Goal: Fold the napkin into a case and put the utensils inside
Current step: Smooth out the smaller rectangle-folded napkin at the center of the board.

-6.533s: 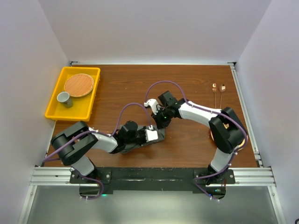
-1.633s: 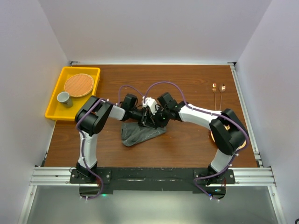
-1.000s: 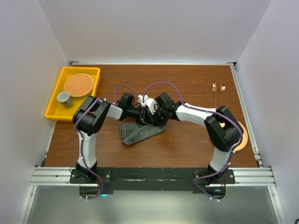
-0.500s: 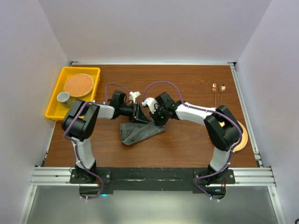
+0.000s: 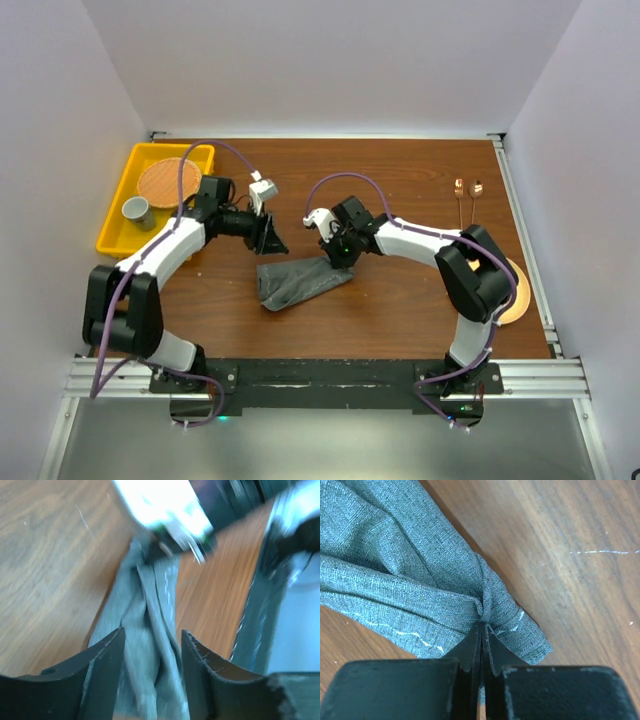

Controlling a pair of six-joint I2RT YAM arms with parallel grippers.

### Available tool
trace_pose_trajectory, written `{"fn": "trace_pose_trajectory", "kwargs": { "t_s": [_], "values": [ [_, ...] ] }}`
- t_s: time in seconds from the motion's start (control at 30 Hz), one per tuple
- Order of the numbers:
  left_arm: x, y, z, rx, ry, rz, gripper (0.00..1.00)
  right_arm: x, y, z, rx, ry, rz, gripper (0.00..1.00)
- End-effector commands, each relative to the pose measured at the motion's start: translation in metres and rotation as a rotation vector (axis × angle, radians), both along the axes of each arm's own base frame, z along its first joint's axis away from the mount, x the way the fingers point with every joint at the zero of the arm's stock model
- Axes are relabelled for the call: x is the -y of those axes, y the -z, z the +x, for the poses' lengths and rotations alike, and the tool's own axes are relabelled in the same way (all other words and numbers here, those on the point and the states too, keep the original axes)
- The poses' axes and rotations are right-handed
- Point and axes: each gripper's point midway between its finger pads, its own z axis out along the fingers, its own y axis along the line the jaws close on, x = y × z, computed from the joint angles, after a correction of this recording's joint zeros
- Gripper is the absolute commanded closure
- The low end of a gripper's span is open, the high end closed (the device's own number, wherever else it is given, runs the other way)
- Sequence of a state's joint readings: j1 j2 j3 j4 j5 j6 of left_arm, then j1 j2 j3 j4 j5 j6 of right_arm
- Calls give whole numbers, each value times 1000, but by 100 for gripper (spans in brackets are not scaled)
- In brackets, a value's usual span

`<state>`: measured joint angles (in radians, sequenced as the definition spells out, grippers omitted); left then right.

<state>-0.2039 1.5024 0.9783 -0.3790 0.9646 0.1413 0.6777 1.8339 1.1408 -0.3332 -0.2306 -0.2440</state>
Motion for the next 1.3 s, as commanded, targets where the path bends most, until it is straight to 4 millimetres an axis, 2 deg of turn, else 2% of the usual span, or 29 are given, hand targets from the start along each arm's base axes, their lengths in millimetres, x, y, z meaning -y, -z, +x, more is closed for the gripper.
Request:
{"fn": "trace_pose_trajectory", "kwargs": {
  "t_s": [0.0, 0.07, 0.1, 0.13, 0.17, 0.2, 0.23, 0.27, 0.3, 0.37, 0.4, 0.6, 0.7, 0.87, 0.93, 1.07, 1.17, 1.27],
  "values": [
    [-26, 16, -48, 211, 212, 200, 43, 20, 22, 3, -27, 28, -91, 100],
    [-34, 30, -57, 251, 223, 277, 35, 20, 23, 2, -30, 28, -93, 100],
    [-32, 24, -61, 338, 257, 294, 24, 20, 23, 1, -32, 27, -93, 100],
    [-35, 26, -59, 392, 259, 336, 24, 20, 23, 2, -32, 27, -93, 100],
    [-36, 34, -67, 408, 279, 357, 22, 20, 24, 1, -34, 27, -93, 100],
    [-28, 29, -75, 477, 325, 364, 20, 19, 25, 0, -38, 27, -93, 100],
    [-28, 30, -73, 520, 325, 398, 20, 19, 25, 0, -40, 27, -94, 100],
    [-26, 35, -79, 531, 336, 409, 20, 19, 24, 2, -37, 30, -92, 100],
    [-15, 29, -81, 576, 343, 397, 16, 19, 25, 1, -40, 30, -93, 100],
    [-13, 33, -80, 589, 324, 439, 16, 19, 24, 2, -41, 32, -91, 100],
    [-3, 32, -80, 592, 312, 437, 18, 18, 24, 3, -38, 32, -90, 100],
    [17, 47, -76, 555, 273, 476, 24, 18, 24, 2, -40, 33, -88, 100],
    [23, 58, -82, 526, 286, 489, 26, 18, 23, 2, -37, 34, -87, 100],
    [35, 61, -89, 523, 296, 471, 29, 18, 23, 2, -38, 33, -87, 100],
    [34, 70, -89, 493, 291, 501, 32, 18, 24, 2, -40, 32, -90, 100],
    [31, 80, -88, 488, 278, 530, 44, 18, 23, 2, -38, 27, -89, 100],
    [29, 87, -84, 495, 286, 574, 58, 19, 24, 2, -36, 24, -92, 100],
    [30, 80, -76, 538, 270, 578, 69, 18, 23, 4, -32, 18, -92, 100]
  ]
}}
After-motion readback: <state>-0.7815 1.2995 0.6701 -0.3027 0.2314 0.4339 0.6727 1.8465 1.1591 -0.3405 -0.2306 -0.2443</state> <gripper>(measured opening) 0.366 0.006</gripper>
